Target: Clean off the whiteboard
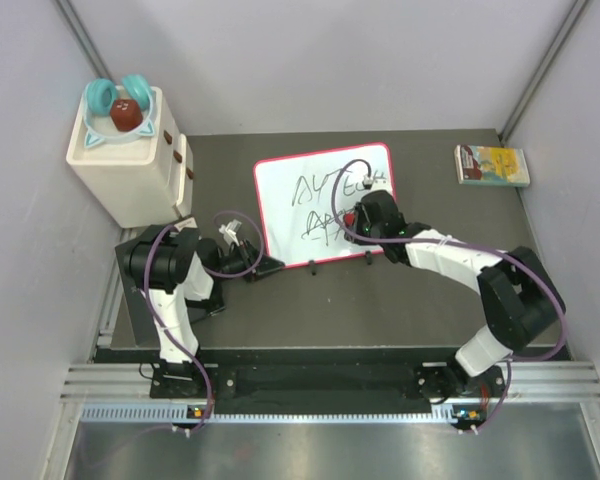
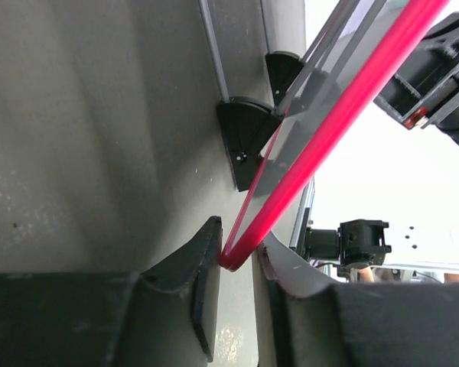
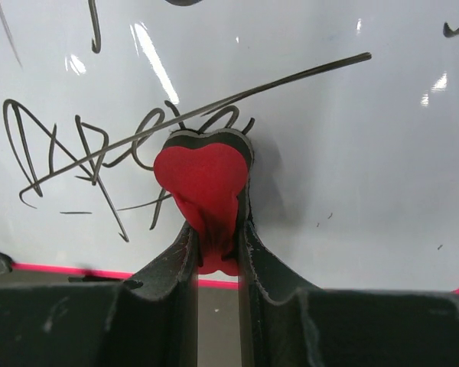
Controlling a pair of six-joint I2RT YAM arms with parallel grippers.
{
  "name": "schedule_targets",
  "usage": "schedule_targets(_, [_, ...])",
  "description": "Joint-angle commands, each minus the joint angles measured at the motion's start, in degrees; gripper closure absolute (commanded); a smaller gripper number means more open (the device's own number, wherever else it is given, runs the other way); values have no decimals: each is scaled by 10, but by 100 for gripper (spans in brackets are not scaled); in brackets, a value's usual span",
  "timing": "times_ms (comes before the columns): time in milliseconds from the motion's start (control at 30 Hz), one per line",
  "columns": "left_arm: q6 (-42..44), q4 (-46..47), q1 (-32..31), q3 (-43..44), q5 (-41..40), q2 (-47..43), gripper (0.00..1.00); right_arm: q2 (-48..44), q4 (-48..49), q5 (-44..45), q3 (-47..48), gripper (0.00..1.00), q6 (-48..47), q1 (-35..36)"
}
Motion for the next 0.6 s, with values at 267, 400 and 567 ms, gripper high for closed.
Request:
schedule_targets(267, [18, 217, -1, 0, 17, -11, 91, 53, 49, 30, 82, 100, -6, 43])
schedule_targets(400, [18, 217, -1, 1, 15, -7, 97, 30, 59, 54, 61, 100, -4, 43])
schedule_targets(567, [19, 217, -1, 1, 9, -1, 100, 58, 27, 77, 89, 100, -2, 43])
